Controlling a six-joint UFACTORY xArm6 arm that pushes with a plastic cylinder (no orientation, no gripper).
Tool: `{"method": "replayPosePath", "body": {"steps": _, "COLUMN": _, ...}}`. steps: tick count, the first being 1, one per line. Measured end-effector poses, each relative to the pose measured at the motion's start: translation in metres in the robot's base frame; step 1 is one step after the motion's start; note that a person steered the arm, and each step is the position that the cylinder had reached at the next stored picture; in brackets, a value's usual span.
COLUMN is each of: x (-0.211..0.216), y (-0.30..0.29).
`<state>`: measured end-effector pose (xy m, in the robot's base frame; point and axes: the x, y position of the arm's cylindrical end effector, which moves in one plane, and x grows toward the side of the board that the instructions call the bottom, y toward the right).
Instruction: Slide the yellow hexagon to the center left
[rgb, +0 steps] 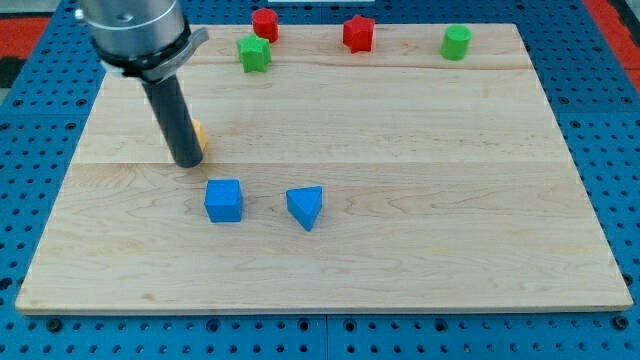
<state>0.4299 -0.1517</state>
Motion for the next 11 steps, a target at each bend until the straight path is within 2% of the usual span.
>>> {"method": "replayPosePath", "body": {"steps": 2, "x": -0.017, "y": 0.043}}
{"method": "replayPosePath", "body": {"steps": 4, "x": -0.025, "y": -0.013}}
{"method": "replayPosePath", "body": {"steps": 8, "x": -0.062, "y": -0.017}}
{"method": "replayPosePath", "body": {"steps": 11, "x": -0.062, "y": -0.069}}
